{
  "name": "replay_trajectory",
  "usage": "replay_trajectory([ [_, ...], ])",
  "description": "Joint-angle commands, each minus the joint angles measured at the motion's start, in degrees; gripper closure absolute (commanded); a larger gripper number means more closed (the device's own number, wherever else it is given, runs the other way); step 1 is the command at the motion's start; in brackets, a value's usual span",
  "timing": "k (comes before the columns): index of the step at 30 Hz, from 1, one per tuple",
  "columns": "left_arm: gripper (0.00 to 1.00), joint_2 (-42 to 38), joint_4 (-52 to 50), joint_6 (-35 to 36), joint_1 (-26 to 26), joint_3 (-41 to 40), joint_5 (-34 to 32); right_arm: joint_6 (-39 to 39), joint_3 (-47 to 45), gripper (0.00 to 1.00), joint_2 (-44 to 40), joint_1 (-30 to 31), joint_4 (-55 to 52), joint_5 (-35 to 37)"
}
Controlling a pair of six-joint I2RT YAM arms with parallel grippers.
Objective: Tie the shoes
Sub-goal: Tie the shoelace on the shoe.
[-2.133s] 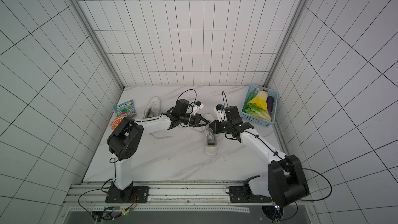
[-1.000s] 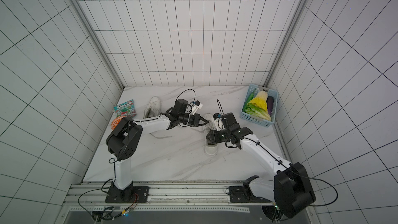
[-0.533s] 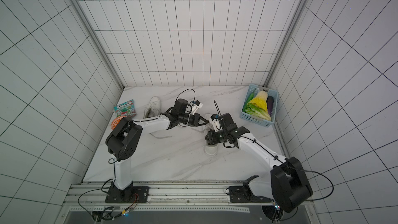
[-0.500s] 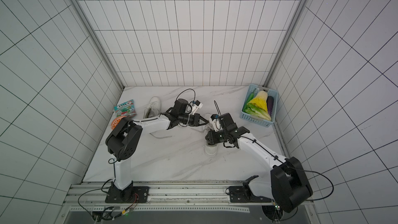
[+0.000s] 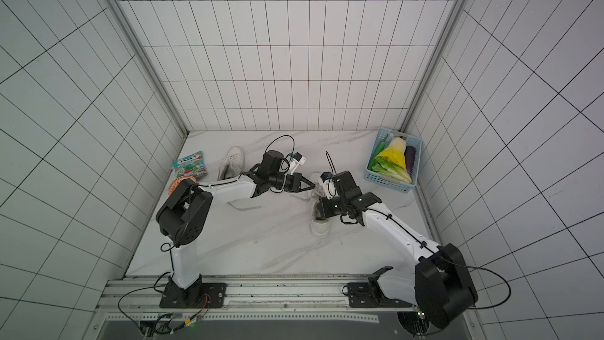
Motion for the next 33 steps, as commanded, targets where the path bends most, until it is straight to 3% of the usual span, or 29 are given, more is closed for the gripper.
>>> replay_trajectory([
  [1,1.00,-2.8,-0.1,1.9,0.8,-0.9,-1.7,-2.3,3.9,1.00,-2.4,-1.3,-3.1,3.7],
  [13,1.00,-5.1,-4.0,5.0,1.7,-2.3,-5.3,-5.4,6.3,1.00,-1.9,-6.5,-4.8,9.3],
  [33,1.00,-10.3,-4.2,5.8,5.8,-8.1,-9.0,-7.6,4.5,1.00,1.5,-9.0,-8.0,28.8],
])
